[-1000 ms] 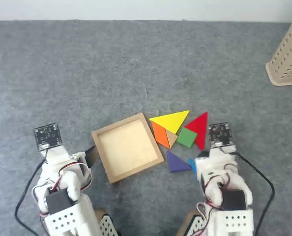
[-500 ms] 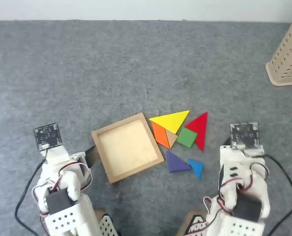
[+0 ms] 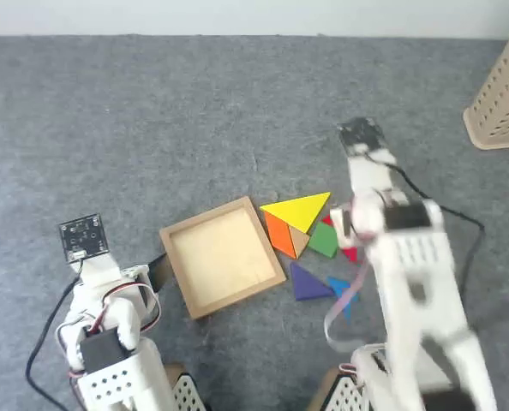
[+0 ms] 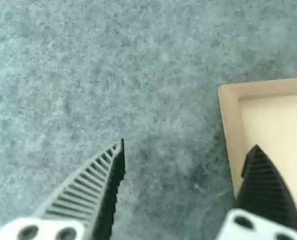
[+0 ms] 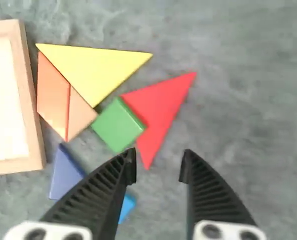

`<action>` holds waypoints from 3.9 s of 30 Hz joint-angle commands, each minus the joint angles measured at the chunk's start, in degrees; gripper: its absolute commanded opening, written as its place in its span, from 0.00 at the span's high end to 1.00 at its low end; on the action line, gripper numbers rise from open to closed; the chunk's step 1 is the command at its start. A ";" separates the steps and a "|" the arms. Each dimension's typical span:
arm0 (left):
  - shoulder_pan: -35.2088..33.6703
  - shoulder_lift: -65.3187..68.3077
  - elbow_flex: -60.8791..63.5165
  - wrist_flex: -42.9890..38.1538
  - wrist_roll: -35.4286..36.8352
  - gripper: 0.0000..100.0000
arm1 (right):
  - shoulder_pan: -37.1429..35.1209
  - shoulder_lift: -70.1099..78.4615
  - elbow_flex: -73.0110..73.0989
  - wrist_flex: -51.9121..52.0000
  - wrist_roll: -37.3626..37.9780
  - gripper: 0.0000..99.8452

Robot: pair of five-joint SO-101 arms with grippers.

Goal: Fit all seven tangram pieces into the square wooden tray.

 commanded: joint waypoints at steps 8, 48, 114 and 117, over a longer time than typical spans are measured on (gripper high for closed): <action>-0.26 -0.79 -0.75 0.44 -0.09 0.65 | -7.34 31.43 -18.99 -4.44 -7.30 0.82; -0.26 -0.79 -0.75 0.44 -0.09 0.65 | -0.13 29.41 -8.09 -11.56 -9.32 0.68; -0.26 -0.79 -0.75 0.44 -0.09 0.65 | 4.79 54.64 -36.04 -2.68 -39.03 0.68; -0.26 -0.79 -0.75 0.44 -0.09 0.65 | 5.58 54.64 -36.13 -1.89 -40.44 0.68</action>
